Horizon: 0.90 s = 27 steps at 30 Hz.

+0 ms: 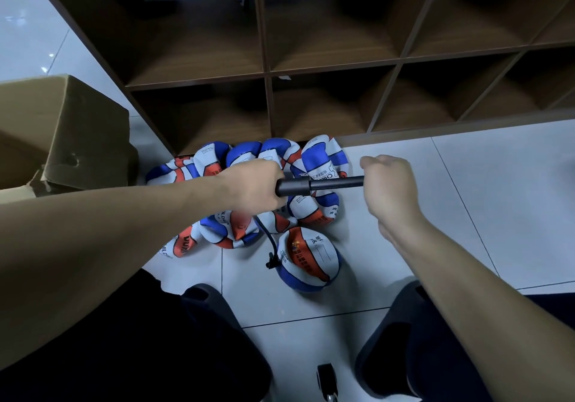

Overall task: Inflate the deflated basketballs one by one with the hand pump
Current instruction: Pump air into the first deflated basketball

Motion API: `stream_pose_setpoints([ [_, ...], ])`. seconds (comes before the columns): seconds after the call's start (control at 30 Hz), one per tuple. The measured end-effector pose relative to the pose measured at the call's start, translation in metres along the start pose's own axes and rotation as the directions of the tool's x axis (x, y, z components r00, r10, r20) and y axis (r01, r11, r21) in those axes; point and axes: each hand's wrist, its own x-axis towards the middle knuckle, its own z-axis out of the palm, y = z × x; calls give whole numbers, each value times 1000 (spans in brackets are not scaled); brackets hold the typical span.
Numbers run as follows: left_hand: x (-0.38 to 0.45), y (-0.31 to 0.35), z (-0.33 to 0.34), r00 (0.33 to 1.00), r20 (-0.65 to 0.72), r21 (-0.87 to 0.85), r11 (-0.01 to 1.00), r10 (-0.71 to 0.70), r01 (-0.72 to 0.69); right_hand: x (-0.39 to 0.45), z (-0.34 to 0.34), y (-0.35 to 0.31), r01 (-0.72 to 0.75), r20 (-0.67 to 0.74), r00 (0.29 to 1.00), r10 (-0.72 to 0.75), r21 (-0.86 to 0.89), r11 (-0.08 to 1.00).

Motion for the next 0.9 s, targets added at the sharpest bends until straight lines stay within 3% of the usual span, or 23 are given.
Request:
stream_pose_setpoints([
  [0.6, -7, 35, 6, 996, -84, 100, 995, 38, -30, -32, 32, 8, 50, 95, 994, -50, 11, 999],
  [0.77, -3, 33, 4, 989, -133, 22, 997, 70, -68, -21, 18, -6, 99, 144, 986, -87, -74, 992],
  [0.9, -4, 17, 3, 990, -141, 40, 999, 31, -25, 9, -12, -9, -57, 71, 996, 59, -22, 998],
])
